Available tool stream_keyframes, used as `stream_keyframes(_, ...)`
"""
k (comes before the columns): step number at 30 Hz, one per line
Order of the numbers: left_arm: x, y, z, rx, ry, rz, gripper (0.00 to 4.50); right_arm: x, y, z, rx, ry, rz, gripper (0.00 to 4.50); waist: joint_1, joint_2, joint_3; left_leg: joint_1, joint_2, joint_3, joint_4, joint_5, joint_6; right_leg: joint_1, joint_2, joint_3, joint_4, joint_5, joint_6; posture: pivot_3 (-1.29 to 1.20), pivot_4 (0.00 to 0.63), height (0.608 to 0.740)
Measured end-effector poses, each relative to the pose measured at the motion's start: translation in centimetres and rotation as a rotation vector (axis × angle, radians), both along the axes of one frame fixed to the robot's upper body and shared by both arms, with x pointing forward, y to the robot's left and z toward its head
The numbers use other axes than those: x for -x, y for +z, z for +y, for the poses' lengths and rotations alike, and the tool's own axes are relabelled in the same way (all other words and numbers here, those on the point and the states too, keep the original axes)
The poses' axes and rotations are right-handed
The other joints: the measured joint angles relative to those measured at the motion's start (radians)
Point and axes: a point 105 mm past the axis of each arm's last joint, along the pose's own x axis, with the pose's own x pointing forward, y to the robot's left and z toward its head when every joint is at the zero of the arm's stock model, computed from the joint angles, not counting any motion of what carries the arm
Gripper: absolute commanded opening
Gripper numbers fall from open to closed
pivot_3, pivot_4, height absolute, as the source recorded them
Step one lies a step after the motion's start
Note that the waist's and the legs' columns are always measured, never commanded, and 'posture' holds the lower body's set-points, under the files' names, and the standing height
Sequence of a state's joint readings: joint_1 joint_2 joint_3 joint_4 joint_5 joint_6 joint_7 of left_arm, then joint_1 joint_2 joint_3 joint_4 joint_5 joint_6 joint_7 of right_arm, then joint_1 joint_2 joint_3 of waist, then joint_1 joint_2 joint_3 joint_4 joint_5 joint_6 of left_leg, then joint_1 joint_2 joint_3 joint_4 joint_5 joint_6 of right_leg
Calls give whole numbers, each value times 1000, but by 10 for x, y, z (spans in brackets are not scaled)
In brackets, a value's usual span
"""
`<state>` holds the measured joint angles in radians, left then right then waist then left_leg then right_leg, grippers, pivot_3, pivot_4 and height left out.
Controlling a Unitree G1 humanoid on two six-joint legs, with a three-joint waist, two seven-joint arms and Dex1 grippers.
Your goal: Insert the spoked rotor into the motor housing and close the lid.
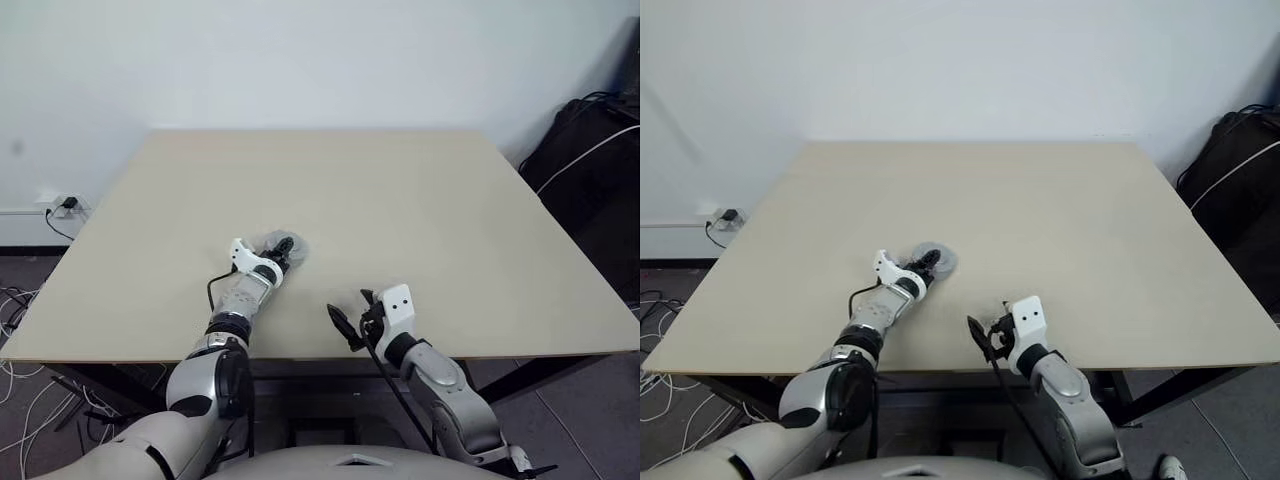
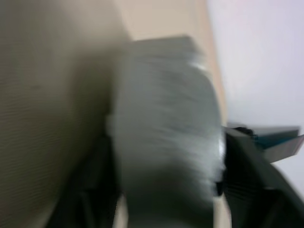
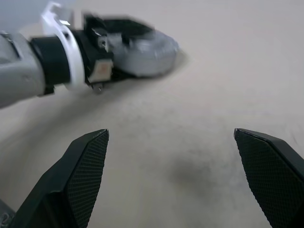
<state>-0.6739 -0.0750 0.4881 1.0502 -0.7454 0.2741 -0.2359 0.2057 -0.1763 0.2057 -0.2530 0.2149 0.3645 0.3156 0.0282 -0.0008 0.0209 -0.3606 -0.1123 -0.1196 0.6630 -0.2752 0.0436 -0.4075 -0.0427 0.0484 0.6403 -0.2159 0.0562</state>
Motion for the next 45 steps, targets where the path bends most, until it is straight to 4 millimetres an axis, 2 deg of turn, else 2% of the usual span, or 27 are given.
stream_keyframes(1,0,0,1,1,4,2,4414,0,-1,0,0,-2,8,4500,0,0,-3,1,0,0,0,-1,2,0,0,0,1,0,0,0,0,740)
stream_keyframes(2,-1,1,2,0,7,3,4464,0,-2,1,0,-4,14,4500,-1,-1,-5,2,0,0,0,-1,2,1,0,0,1,-1,1,0,0,740)
stream_keyframes(5,2,-3,10,-12,29,24,4464,1,-3,1,-2,-11,23,4500,-16,-1,-8,7,2,0,-1,-1,1,5,1,1,3,-3,4,0,0,740)
stream_keyframes(8,9,-7,18,-26,27,45,4464,1,-5,1,0,-11,38,4500,-27,-1,-8,18,2,0,-3,-3,1,16,1,0,2,-6,3,0,0,740)
stream_keyframes(12,26,-10,29,-75,-10,73,4464,3,-8,1,0,-12,59,4500,-48,0,-12,19,3,0,-4,-5,1,16,1,1,2,-8,3,0,0,740)
stream_keyframes(22,77,-10,52,-199,-105,106,4464,1,-14,0,-6,-39,107,4500,-56,4,-23,25,12,3,-5,-13,-3,19,10,7,3,-14,-3,0,0,740)
stream_keyframes(26,101,-9,55,-369,-178,68,4464,-1,-15,-1,-11,-52,110,4500,-55,4,-22,33,18,4,-7,-17,-8,26,16,8,3,-17,-9,0,0,740)
stream_keyframes(29,113,-9,53,-596,-248,-9,4464,-2,-15,-1,-20,-63,110,4500,-54,6,-21,36,20,4,-10,-18,-9,27,17,8,3,-21,-13,0,0,740)
stream_keyframes(31,118,-11,51,-707,-257,-54,4464,-4,-15,-3,-18,-80,109,4500,-50,7,-19,35,20,4,-11,-18,-10,26,17,8,3,-21,-13,0,0,740)
stream_keyframes(33,123,-13,59,-859,-218,-94,4464,-7,-15,-7,-2,-120,87,4500,-45,7,-14,34,21,4,-12,-18,-10,24,17,8,3,-21,-13,0,0,740)
stream_keyframes(39,115,7,72,-1135,-93,-238,4464,-21,-9,-30,93,-300,-53,4500,-6,5,-5,23,20,4,-11,-18,-10,14,16,7,2,-20,-12,0,0,740)
stream_keyframes(45,114,18,68,-1272,-18,-386,4464,-23,1,-49,149,-434,-188,4500,1,5,-5,18,19,4,-11,-18,-10,9,16,7,2,-20,-12,0,0,740)
